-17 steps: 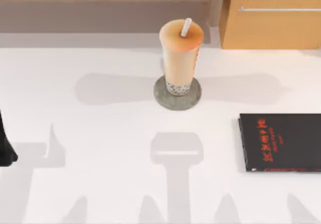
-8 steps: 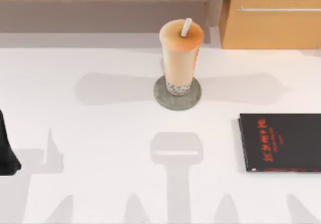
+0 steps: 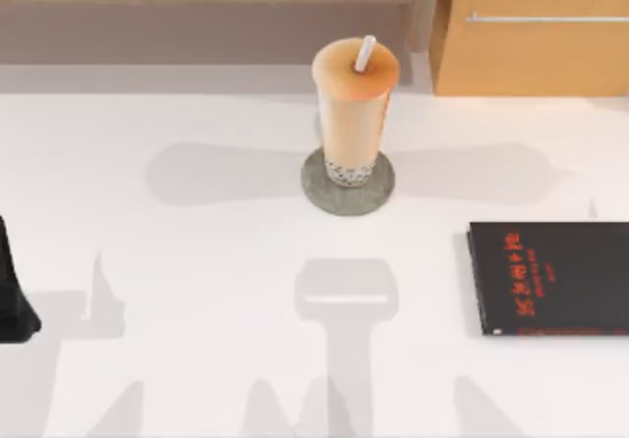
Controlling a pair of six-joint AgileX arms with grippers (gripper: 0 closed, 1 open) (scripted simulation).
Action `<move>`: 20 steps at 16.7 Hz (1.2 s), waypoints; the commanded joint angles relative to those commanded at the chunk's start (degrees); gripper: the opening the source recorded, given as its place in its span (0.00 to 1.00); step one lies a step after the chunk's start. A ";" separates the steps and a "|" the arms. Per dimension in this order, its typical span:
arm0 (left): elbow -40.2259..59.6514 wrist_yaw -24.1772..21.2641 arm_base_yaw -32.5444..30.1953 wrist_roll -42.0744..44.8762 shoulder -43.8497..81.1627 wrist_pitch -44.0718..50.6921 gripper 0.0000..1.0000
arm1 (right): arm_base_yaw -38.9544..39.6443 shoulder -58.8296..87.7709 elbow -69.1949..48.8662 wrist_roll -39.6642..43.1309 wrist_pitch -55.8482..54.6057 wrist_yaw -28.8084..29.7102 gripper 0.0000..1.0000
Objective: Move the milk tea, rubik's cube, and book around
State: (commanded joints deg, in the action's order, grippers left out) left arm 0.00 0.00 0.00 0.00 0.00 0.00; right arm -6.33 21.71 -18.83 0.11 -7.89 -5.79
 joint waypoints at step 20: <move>0.00 0.00 0.00 0.00 0.00 0.00 1.00 | -20.89 94.86 -63.86 0.29 -26.11 -19.70 1.00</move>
State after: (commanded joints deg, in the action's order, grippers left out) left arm 0.00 0.00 0.00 0.00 0.00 0.00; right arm -27.22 116.56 -82.69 0.40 -34.00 -25.49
